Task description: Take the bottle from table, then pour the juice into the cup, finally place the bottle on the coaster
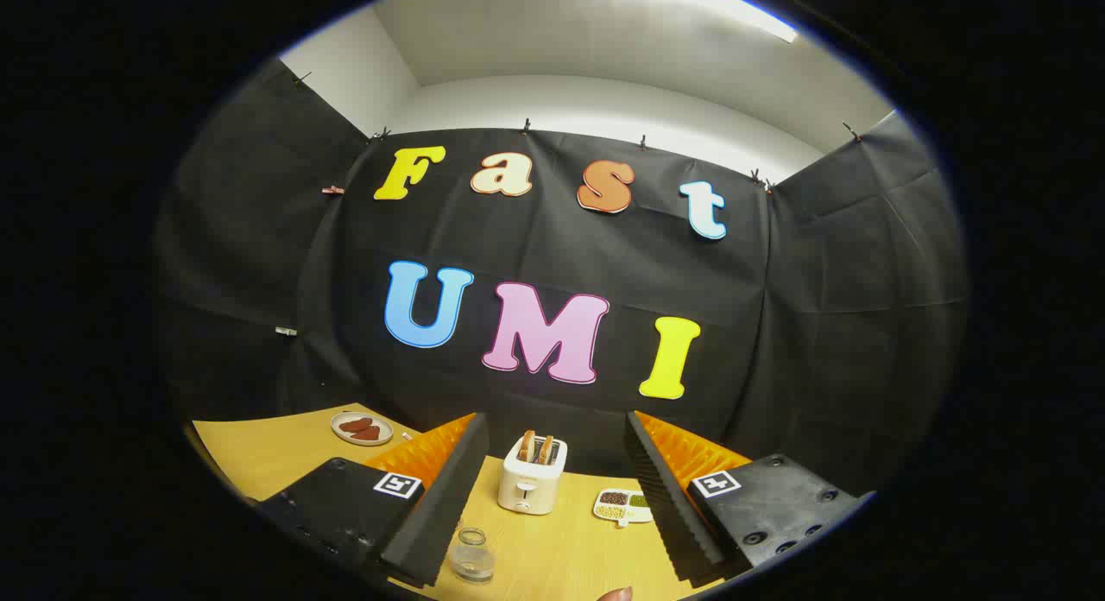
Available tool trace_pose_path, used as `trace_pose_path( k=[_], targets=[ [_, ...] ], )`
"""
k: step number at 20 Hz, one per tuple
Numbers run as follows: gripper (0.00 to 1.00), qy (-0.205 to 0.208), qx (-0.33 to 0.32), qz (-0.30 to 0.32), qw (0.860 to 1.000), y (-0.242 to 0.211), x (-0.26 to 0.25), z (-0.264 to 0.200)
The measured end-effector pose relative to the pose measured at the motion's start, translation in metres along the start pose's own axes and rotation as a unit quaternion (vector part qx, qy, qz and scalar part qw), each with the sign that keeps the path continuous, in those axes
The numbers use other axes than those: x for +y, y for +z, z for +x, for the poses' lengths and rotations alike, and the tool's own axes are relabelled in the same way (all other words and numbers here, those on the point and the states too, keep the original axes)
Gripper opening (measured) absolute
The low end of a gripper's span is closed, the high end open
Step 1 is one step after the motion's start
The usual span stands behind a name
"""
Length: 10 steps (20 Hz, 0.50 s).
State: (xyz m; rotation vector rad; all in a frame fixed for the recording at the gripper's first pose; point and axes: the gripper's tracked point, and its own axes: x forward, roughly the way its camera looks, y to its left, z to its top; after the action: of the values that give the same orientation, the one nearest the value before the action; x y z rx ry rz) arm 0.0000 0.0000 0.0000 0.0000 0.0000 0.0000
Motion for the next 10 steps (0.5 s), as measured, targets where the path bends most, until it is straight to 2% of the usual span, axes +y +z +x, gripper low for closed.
trace_pose_path(
  k=[2,5,10],
  targets=[
    [0.97,-0.008,0.018,-0.016,1.0,0.001,-0.01,-0.002],
    [0.97,0.018,-0.005,-0.041,0.999,0.019,0.001,0.001],
    [0.98,0.039,0.031,0.013,0.999,-0.005,0.027,-0.004]
  ],
)
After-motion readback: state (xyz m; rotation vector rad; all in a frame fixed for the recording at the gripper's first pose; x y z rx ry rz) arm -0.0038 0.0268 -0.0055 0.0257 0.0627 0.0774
